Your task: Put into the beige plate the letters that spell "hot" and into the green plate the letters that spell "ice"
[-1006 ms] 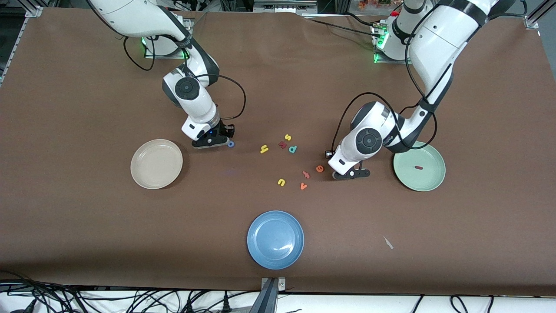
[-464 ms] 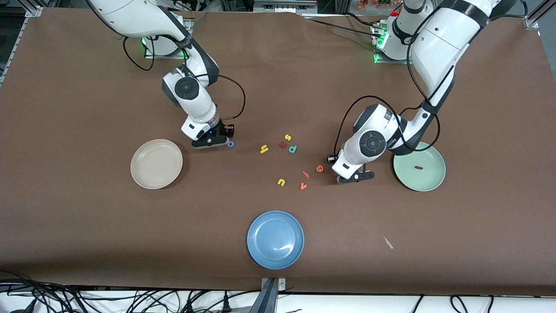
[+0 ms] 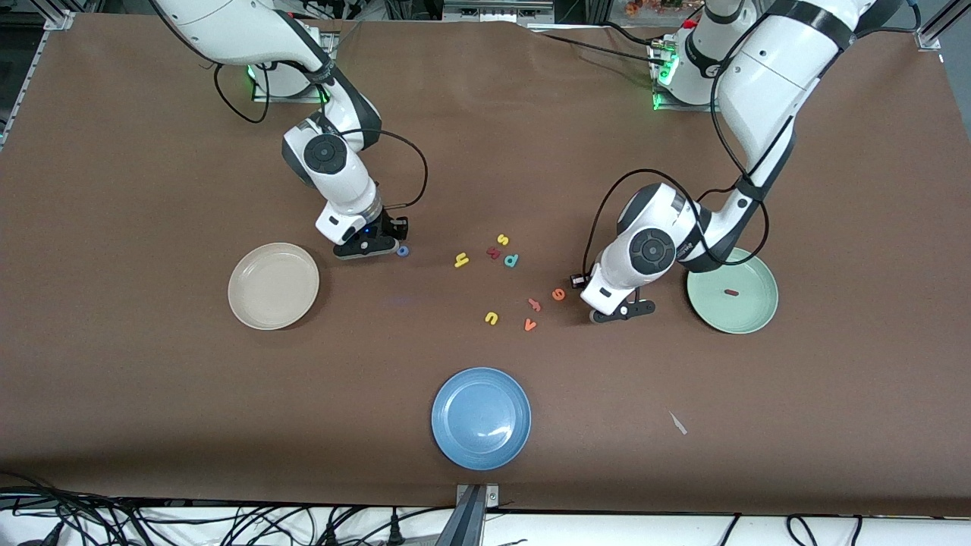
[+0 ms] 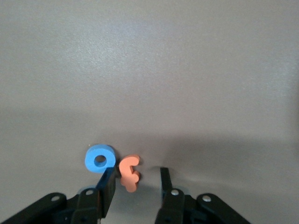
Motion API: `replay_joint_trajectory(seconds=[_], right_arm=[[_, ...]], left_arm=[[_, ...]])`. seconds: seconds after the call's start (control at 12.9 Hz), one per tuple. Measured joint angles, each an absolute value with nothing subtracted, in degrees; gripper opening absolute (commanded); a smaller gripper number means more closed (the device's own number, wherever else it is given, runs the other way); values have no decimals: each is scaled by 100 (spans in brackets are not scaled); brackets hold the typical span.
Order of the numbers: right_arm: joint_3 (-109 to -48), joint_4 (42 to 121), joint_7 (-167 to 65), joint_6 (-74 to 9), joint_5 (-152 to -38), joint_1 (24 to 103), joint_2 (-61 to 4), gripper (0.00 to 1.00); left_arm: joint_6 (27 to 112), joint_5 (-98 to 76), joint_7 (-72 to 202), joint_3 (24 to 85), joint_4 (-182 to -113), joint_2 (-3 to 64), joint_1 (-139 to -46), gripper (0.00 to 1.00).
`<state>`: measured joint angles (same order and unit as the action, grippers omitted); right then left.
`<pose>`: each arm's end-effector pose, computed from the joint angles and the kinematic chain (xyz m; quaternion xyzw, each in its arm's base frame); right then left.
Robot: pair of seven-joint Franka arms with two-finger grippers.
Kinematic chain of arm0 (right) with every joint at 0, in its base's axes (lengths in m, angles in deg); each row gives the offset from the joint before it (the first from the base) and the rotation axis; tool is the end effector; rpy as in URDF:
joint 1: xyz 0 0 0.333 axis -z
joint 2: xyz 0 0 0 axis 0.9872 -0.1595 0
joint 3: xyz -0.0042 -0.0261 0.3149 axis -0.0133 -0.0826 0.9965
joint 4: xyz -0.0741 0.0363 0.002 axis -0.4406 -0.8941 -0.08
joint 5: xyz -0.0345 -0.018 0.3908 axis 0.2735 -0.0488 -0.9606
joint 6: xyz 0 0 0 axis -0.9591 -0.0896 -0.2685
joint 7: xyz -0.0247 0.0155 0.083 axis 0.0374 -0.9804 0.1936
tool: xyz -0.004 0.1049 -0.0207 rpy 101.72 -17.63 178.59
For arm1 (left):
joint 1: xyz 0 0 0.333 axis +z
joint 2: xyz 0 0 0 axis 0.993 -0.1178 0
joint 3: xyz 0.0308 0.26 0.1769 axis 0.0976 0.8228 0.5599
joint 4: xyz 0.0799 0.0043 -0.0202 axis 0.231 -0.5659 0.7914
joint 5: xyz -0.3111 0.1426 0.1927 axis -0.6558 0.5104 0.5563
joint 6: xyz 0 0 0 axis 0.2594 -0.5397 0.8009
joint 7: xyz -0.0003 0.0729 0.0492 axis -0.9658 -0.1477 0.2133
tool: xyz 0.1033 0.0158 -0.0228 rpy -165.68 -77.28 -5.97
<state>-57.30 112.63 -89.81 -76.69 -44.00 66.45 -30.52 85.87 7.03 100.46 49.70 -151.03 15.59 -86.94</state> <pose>0.4633 0.2862 0.1770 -0.9964 -0.0682 -0.0376 0.0335 0.5792 -0.2726 0.1722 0.9895 0.1105 -0.0877 0.0307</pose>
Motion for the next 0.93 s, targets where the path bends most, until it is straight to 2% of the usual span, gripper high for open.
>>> replay_joint_trajectory(seconds=[0.15,0.23,0.39,0.62,0.77,0.93], right_arm=[[-5762,11312,-8979,-7686,-4379,6651,-3049,45],[-5763,11316,-8979,-7705,-4379,6654,-3050,44],[-5764,11344,-8979,-7781,-4378,6657,-3050,41],[-5786,11359,-8979,-7818,-4373,6663,-3051,28],[-5786,11361,-8979,-7847,-4373,6666,-3053,23],[-5786,11361,-8979,-7867,-4373,6666,-3054,15]], left_arm=[[8659,703,10047,5007,-15068,1541,-8695,3],[8660,703,10046,5013,-15052,1540,-8697,2],[8667,703,10046,5020,-15034,1530,-8698,1],[8667,706,10041,5048,-14911,1553,-8663,2],[8255,733,9878,5048,-14757,1757,-8517,2],[7484,744,9277,5056,-14696,2120,-8190,4]])
